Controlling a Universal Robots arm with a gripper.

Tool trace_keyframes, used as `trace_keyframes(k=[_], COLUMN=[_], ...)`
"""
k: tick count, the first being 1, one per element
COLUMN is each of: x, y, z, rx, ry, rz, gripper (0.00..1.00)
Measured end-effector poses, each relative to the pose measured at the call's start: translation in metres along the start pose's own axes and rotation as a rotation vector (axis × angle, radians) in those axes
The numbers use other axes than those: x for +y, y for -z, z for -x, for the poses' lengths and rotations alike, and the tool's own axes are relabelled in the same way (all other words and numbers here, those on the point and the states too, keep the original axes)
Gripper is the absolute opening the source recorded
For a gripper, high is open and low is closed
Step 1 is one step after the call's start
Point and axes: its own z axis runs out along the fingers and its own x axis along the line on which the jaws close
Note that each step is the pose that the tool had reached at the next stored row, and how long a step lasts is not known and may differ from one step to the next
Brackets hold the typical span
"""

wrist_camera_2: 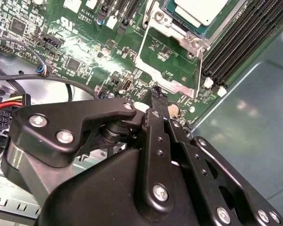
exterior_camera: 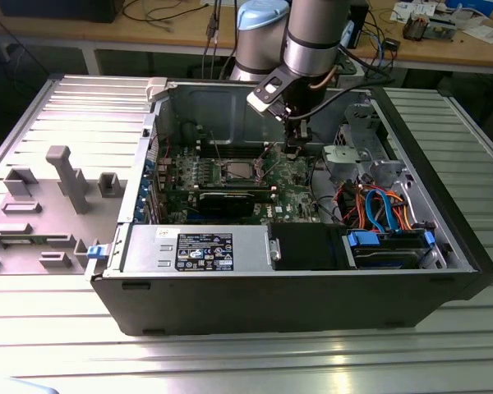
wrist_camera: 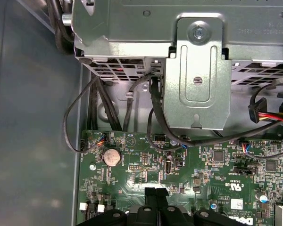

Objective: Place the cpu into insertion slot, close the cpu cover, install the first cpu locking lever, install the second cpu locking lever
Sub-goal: 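Close the cpu cover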

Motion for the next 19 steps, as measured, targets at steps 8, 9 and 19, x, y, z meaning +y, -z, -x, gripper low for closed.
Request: trace_keyframes(k=[8,9,19], x=[-0.0057,-0.0057,-0.0084], y=[0.0001,0.0001,0.0002], z=[-0.0003,-0.0003,-0.0004], rx=[0.0000,0.0000,-0.0001], ry=[0.000,0.000,0.000], rz=[0.0000,0.0000,0.0000], gripper=[0.11,0.11,0.11])
